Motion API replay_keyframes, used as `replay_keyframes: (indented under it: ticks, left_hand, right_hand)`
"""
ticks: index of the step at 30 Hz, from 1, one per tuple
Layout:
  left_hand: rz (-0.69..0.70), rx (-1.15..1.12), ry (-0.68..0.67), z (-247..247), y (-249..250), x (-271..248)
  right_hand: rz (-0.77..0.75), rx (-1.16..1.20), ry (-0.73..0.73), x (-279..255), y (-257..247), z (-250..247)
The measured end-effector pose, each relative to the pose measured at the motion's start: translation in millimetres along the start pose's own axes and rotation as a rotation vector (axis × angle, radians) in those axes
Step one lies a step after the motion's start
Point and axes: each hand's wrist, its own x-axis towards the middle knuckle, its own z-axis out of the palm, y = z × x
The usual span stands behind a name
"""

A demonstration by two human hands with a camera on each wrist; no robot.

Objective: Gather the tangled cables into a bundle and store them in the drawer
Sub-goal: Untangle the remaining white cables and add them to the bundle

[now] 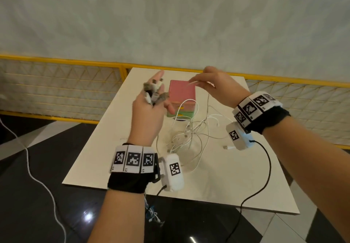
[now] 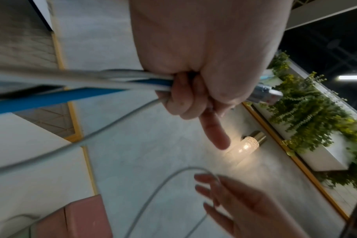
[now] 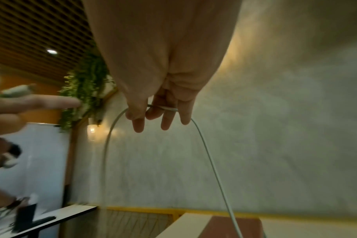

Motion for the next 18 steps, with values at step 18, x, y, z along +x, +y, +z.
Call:
replay_keyframes:
  ticks: [18]
  left_hand:
    - [0.069,-0.068,0.255,-17,28,23]
  right_hand:
    - [0.370,0.199,-0.148,-61,64,56]
